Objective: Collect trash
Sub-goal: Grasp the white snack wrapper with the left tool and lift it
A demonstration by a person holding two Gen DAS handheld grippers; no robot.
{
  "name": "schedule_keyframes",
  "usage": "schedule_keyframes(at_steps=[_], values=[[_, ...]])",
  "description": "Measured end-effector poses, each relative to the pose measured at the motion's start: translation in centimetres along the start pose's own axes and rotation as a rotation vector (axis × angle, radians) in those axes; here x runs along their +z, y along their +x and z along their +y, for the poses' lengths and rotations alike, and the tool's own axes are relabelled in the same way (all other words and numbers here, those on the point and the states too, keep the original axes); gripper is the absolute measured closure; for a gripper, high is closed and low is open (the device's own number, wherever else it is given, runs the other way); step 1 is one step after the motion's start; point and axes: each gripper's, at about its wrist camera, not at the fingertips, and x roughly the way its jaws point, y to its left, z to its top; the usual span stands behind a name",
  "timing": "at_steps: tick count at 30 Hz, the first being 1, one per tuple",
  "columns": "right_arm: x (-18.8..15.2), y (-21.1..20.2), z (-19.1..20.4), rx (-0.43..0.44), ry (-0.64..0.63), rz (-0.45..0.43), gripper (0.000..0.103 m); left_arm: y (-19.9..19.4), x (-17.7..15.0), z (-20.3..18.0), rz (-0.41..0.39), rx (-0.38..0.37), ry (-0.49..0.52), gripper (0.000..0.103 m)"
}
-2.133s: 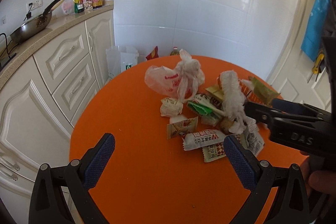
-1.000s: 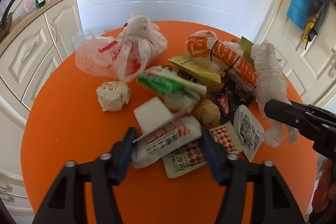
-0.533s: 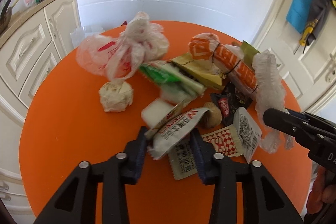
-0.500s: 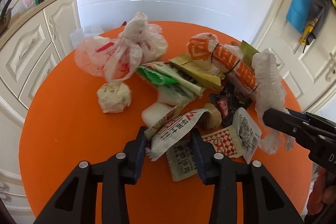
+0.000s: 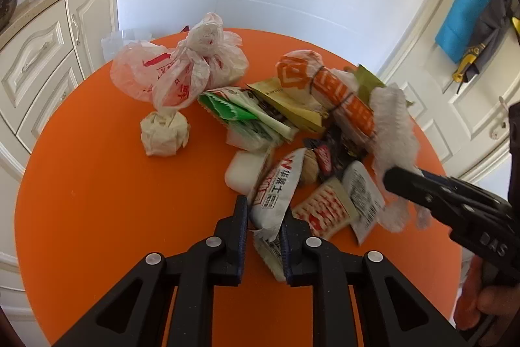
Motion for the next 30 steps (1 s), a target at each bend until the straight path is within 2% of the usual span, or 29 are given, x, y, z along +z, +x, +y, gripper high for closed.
schedule_keyframes(at_steps=[2,6,12,15,17,24,30], values=[[-0.2,0.0,-0.1,-0.001,0.002,0.001,0.081,-0.1,-0.4,0.1,0.003,0.000,0.009,0.076],[-0.5,0.2,-0.3,-0.003,0.009,0.009,0.081,1.0,-0.6,0.2,0.009,-0.011,0.001,0.076],[-0.5,-0.2,-0.4,-0.008,0.002,0.006,0.081,2.2,-0.3,-0.7,0.012,-0.053,0.024,0.084],[-0.4,-0.3,-0.5,-0.011,0.005,0.004,0.081,1.3,-1.3,-2.7,0.015,-0.050,0.032,0.084],[-0.6,-0.3,-0.6,-0.014,0.007,0.006,0.081,1.5,-0.8,-2.7,0.008,-0.041,0.024,0.081],[-0.7,-0.4,-0.7,-0.016,0.007,0.007,0.081,1.7,0.1,-2.0,-0.006,-0.038,-0.023,0.082],[-0.5,-0.3,-0.3,-0.011,0.002,0.013,0.081,0.7,-0.8,-2.4,-0.035,-0.041,-0.032,0.092]])
